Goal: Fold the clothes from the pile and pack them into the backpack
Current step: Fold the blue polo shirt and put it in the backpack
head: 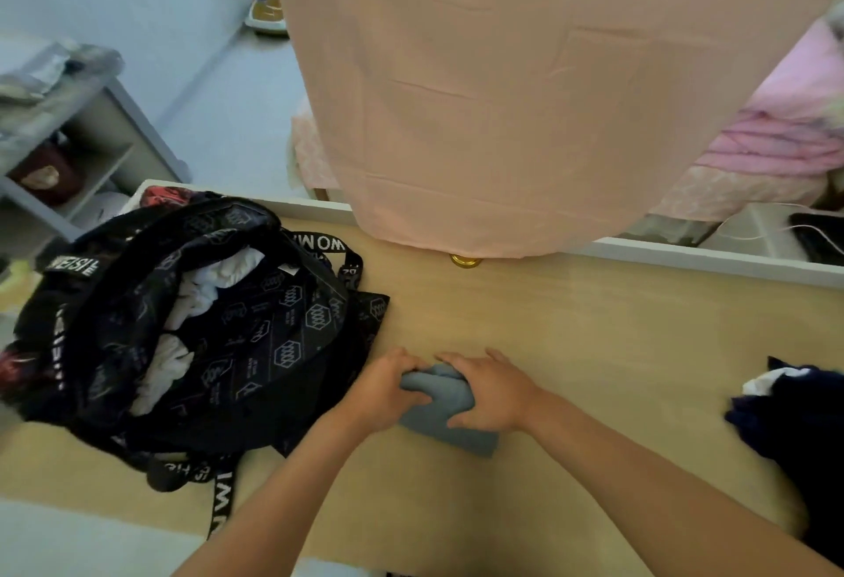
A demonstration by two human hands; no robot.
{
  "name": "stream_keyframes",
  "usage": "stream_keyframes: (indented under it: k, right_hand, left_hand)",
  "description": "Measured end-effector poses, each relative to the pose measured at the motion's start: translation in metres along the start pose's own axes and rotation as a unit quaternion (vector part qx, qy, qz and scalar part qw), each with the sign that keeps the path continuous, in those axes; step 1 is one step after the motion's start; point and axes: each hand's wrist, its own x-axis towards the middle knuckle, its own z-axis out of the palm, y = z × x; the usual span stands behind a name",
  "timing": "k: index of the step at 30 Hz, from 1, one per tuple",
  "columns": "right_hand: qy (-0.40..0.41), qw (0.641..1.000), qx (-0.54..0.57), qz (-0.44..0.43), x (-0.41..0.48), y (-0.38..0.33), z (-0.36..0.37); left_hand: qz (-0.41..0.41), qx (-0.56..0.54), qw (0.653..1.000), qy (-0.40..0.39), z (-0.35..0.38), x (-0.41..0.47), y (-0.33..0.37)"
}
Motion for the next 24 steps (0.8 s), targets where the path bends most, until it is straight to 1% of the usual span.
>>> stream_keyframes:
  k: [2, 4, 5, 7, 10, 11, 13, 14, 16, 18, 20, 21, 22, 24]
  right_hand:
    - [-0.003, 0.999, 0.032, -0.014, -0.003, -0.022, 0.007]
    - [0.004, 0.996, 0.080, -0.025, -0.005, -0.050, 0.010]
    - [0.015, 0.996, 0.079, -0.036, -0.005, -0.065, 0.009]
    - [0.043, 0.997, 0.025, -0.064, 0.002, -0.098, -0.002]
    - [0.070, 0.985, -0.066, -0.140, 0.023, -0.153, -0.023]
    - [0.079, 0.978, -0.094, -0.166, 0.031, -0.170, -0.028]
    - [0.096, 0.962, -0.160, -0.201, 0.044, -0.201, -0.033]
    - [0.102, 0.952, -0.194, -0.215, 0.051, -0.213, -0.033]
    - [0.106, 0.934, -0.248, -0.236, 0.065, -0.231, -0.034]
    - [0.105, 0.920, -0.283, -0.251, 0.081, -0.247, -0.037]
    - [0.104, 0.912, -0.310, -0.247, 0.099, -0.260, -0.043]
    - [0.098, 0.912, -0.319, -0.239, 0.108, -0.265, -0.046]
    - [0.091, 0.911, -0.328, -0.232, 0.117, -0.271, -0.048]
    - [0.080, 0.911, -0.334, -0.228, 0.136, -0.281, -0.053]
  left_hand:
    - [0.031, 0.013, 0.999, 0.017, -0.009, -0.024, -0.004]
    - [0.034, 0.012, 0.998, 0.046, -0.021, -0.051, -0.014]
    - [0.033, 0.008, 0.997, 0.071, -0.028, -0.066, -0.018]
    - [0.028, 0.004, 0.990, 0.141, -0.046, -0.096, -0.027]
    - [0.010, 0.007, 0.968, 0.250, -0.076, -0.137, -0.041]
    - [0.003, 0.008, 0.961, 0.276, -0.086, -0.148, -0.046]
    - [-0.018, 0.023, 0.953, 0.302, -0.103, -0.168, -0.056]
    - [-0.027, 0.041, 0.950, 0.307, -0.110, -0.177, -0.061]
    - [-0.034, 0.119, 0.939, 0.322, -0.121, -0.191, -0.071]
    - [-0.024, 0.195, 0.906, 0.375, -0.133, -0.202, -0.081]
    - [-0.024, 0.220, 0.872, 0.438, -0.147, -0.208, -0.089]
    - [-0.034, 0.239, 0.857, 0.455, -0.155, -0.208, -0.093]
    - [-0.052, 0.269, 0.847, 0.456, -0.163, -0.207, -0.098]
    - [-0.099, 0.331, 0.840, 0.417, -0.178, -0.200, -0.110]
